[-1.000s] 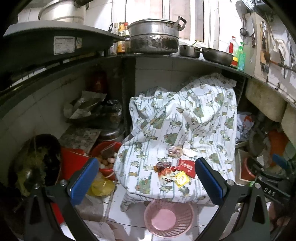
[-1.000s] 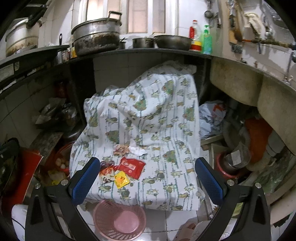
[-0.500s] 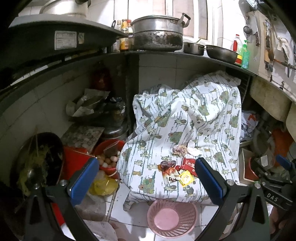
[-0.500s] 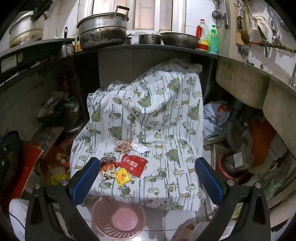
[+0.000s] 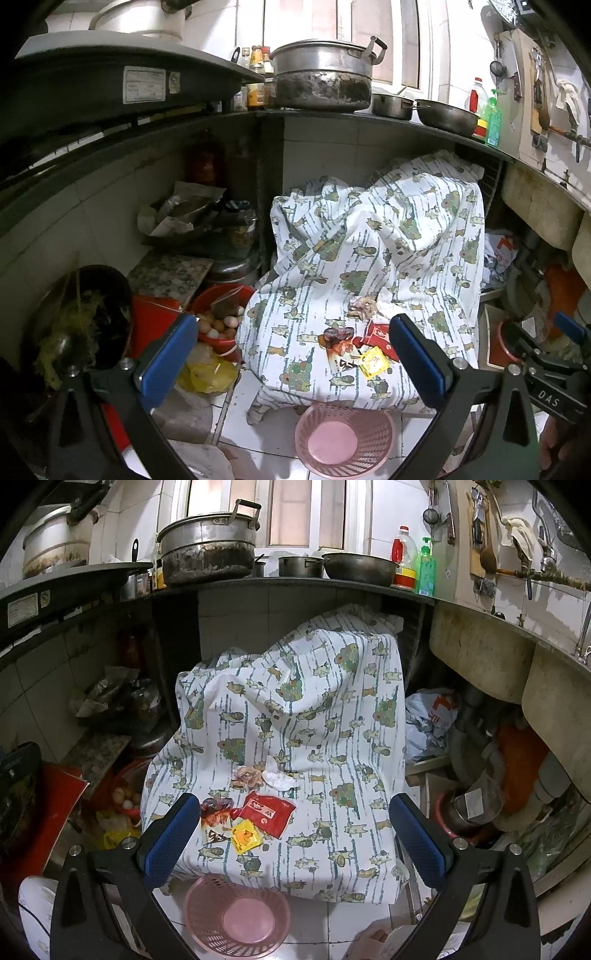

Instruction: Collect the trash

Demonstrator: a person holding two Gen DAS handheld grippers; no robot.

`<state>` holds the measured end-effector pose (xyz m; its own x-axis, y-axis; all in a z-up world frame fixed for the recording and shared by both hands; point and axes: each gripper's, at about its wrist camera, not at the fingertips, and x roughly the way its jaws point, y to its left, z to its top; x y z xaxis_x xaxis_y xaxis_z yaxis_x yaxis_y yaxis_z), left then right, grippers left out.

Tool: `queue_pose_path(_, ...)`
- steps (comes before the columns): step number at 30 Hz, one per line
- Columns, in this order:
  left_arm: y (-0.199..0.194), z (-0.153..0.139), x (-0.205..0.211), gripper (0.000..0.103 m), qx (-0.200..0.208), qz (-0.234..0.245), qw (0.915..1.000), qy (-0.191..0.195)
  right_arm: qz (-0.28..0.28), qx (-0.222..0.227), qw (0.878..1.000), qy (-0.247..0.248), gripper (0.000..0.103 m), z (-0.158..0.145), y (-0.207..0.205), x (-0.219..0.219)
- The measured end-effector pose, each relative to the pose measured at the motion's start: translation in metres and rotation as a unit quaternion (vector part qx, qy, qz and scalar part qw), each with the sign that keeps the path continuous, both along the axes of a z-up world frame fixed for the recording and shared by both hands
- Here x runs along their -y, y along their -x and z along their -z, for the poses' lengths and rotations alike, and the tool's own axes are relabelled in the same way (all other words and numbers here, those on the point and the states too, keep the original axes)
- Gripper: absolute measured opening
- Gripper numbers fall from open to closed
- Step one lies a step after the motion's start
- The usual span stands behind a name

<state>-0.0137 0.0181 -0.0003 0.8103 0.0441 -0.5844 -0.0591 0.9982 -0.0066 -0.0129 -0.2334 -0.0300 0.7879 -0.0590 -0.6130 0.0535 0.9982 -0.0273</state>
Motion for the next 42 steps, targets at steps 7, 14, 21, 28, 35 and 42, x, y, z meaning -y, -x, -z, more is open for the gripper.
queue_pose_path(7, 0.005, -0.001, 0.000, 0.103, 0.028, -0.004, 0.9996, -0.007, -0.019, 0.015, 1.000, 0.018, 0.103, -0.005, 0.005, -0.009)
queue_pose_path(14, 0.005, -0.018, 0.004, 0.103, 0.088, -0.003, 0.9943, -0.061, -0.037, 0.049, 0.998, -0.014, 0.102, -0.027, 0.002, 0.003)
queue_pose_path(21, -0.013, -0.024, -0.005, 0.103, 0.099, 0.029, 0.9947, -0.001, -0.017, 0.089, 0.990, 0.104, 0.102, -0.026, -0.010, 0.007)
queue_pose_path(28, -0.066, 0.012, 0.004, 0.103, 0.062, 0.058, 0.9964, -0.003, -0.004, 0.062, 0.997, 0.053, 0.099, 0.010, -0.046, 0.028)
queue_pose_path(35, -0.112, 0.072, -0.009, 0.103, 0.016, 0.048, 0.9984, 0.027, -0.028, -0.019, 0.999, 0.016, 0.086, 0.071, -0.100, 0.035)
queue_pose_path(42, -0.160, 0.146, -0.021, 0.103, -0.076, 0.019, 0.9964, 0.031, -0.028, -0.069, 0.997, 0.030, 0.086, 0.134, -0.133, 0.038)
